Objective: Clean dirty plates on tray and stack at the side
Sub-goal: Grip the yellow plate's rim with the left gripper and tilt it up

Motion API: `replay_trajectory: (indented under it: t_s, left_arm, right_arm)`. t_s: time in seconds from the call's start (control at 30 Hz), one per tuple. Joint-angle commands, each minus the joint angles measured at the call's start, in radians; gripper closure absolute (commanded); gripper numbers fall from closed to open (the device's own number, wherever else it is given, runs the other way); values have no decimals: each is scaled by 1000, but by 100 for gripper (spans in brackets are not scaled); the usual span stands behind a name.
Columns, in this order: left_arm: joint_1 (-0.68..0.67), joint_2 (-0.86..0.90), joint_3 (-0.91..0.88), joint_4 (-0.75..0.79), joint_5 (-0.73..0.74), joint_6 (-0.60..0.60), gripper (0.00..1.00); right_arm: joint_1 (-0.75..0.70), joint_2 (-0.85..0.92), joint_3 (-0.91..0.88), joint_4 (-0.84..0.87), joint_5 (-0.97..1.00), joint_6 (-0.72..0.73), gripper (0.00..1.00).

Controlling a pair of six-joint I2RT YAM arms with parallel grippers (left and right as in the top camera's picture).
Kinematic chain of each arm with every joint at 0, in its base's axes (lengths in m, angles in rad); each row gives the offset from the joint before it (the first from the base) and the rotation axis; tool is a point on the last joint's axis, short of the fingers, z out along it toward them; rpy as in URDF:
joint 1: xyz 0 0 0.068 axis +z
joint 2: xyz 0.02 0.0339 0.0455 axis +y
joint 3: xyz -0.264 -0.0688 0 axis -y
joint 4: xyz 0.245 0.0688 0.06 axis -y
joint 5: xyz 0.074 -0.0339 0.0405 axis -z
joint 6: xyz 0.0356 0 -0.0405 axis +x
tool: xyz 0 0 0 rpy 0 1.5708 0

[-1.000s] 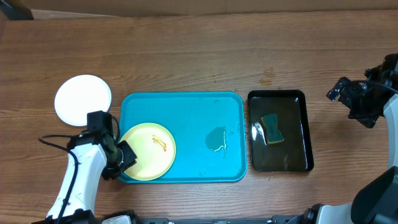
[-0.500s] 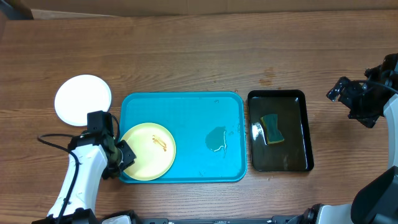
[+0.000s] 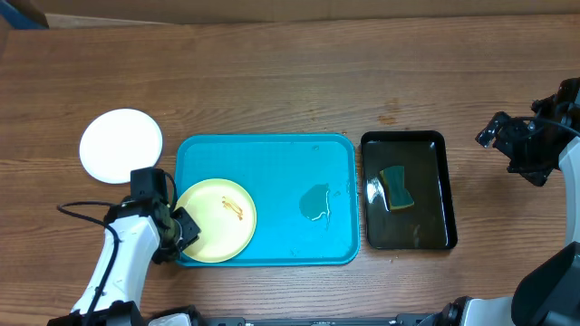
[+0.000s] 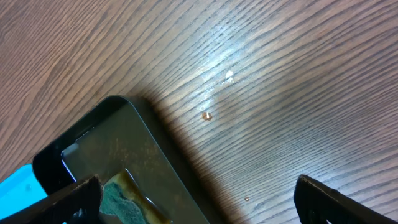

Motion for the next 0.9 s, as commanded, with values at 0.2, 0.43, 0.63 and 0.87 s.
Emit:
replay_trajectory:
  t_s: [0.2,0.43,0.63,0.87]
  left_arm:
    - [5,3,-27,77,124,-11,89]
    - [1,3,-22,243,295,45,92]
    - [-67,3,-22,361,316,114,93]
    - [-166,3,7,427,288,128,86]
  right_arm:
    - [-3,0,14,4,-6,3,0]
    - [-3,0,14,4,-6,3,0]
    - [-3,0,14,4,-6,3,0]
    - [-3,0,14,4,-6,3,0]
